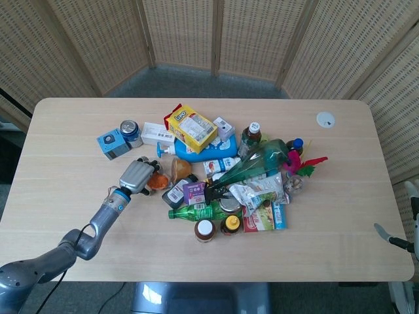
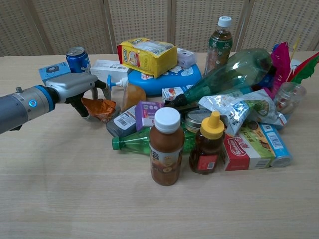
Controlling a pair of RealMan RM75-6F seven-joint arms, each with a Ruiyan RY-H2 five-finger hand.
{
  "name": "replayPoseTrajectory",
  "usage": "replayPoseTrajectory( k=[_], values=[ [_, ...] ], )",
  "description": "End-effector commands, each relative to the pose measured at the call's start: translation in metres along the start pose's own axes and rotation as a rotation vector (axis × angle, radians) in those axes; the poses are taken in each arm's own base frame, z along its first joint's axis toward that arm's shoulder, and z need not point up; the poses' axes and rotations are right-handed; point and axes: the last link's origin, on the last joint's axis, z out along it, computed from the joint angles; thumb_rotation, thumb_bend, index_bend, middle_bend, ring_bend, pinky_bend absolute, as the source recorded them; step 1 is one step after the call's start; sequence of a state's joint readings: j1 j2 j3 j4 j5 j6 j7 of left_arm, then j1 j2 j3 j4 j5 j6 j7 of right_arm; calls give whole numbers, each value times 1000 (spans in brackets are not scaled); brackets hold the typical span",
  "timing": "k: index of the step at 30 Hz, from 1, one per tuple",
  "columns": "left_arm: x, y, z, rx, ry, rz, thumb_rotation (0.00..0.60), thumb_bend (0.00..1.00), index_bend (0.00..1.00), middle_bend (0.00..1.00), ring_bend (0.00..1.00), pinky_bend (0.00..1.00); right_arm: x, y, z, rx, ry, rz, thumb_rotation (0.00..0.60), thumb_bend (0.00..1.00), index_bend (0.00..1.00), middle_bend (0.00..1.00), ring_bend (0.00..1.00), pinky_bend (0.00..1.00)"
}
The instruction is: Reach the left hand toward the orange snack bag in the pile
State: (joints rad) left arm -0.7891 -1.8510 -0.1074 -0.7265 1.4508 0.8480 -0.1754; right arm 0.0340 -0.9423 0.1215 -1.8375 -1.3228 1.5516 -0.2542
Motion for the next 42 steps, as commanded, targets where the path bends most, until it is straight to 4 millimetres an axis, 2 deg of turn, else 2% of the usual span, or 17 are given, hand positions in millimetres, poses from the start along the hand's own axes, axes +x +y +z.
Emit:
replayPoseTrajectory(
  k=[1, 4, 8, 12, 21, 24, 29, 35, 42],
  values=[
    [3, 2, 0, -22, 51, 5, 600, 318, 630, 549, 682, 615, 0, 0, -1, -4, 1, 4, 386, 180, 0, 0, 0, 0],
    [10, -4, -3, -15, 106, -33, 600, 352, 697, 630, 754, 688, 0, 1, -1, -5, 0, 1, 385, 181, 0, 0, 0, 0],
    [18, -18, -15, -5, 146, -78, 600, 355, 709, 646, 769, 705, -2, 1, 1, 1, -4, 8, 389, 179, 0, 0, 0, 0],
    [33, -30, -38, -15, 211, -146, 600, 348, 704, 645, 769, 708, -6, -1, 3, 12, -12, 19, 391, 180, 0, 0, 0, 0],
    [92, -41, -104, -3, 341, -359, 600, 328, 688, 633, 763, 700, -22, -7, 5, 43, -34, 74, 388, 179, 0, 0, 0, 0],
    [111, -42, -123, 8, 386, -367, 600, 326, 685, 630, 761, 695, -29, -6, 4, 48, -48, 89, 384, 182, 0, 0, 0, 0],
    [139, -45, -148, 21, 479, -268, 600, 321, 684, 628, 752, 686, -34, -7, 6, 58, -51, 110, 390, 179, 0, 0, 0, 0],
    [159, -44, -162, 15, 559, -320, 600, 321, 684, 627, 749, 684, -37, -7, 8, 62, -58, 110, 388, 180, 0, 0, 0, 0],
    [166, -39, -161, -4, 585, -327, 600, 321, 684, 628, 748, 682, -40, -12, 13, 71, -67, 105, 391, 179, 0, 0, 0, 0]
  ],
)
